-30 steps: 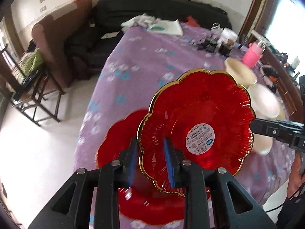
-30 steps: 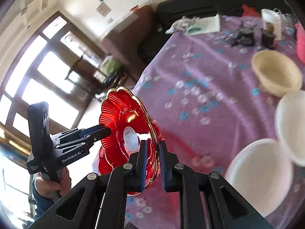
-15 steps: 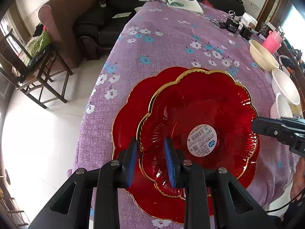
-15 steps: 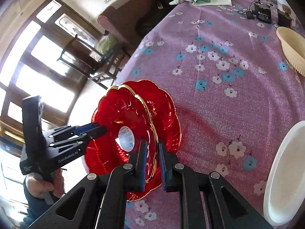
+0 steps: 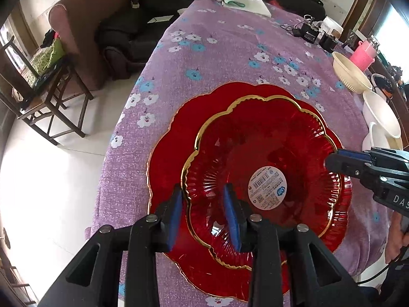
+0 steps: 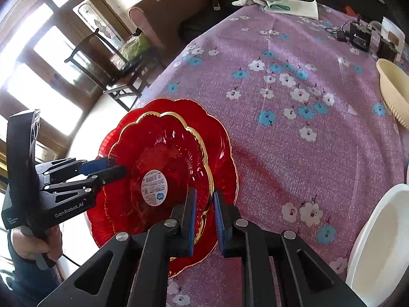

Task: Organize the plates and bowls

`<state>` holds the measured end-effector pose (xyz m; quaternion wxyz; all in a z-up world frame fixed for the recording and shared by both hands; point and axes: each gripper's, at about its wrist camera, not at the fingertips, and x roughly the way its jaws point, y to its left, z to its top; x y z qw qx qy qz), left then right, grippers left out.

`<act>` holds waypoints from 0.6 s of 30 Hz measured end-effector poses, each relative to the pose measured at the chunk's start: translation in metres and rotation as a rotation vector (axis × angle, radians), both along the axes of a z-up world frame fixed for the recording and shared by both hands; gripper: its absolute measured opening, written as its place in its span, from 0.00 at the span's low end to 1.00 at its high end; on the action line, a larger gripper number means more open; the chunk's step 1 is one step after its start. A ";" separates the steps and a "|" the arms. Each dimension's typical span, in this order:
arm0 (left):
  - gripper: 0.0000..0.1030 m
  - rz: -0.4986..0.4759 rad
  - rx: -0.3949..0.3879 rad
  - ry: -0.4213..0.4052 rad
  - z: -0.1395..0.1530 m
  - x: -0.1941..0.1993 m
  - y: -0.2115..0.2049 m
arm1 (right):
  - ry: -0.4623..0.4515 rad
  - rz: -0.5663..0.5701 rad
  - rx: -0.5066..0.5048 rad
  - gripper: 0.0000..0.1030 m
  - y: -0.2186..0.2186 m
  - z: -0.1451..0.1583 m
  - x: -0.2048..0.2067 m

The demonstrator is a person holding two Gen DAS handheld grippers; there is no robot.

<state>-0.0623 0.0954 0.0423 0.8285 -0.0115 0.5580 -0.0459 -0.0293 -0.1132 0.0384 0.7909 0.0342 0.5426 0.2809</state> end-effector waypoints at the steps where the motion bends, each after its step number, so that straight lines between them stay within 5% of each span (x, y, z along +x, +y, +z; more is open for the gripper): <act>1: 0.38 -0.003 -0.009 0.000 0.000 0.000 -0.001 | -0.005 0.003 -0.003 0.19 0.001 0.000 0.000; 7: 0.50 -0.009 -0.005 -0.014 0.001 0.000 -0.007 | -0.048 0.031 -0.046 0.34 0.011 0.003 -0.003; 18: 0.56 0.020 -0.004 -0.073 0.010 -0.009 -0.004 | -0.098 0.016 0.014 0.41 -0.007 0.014 -0.008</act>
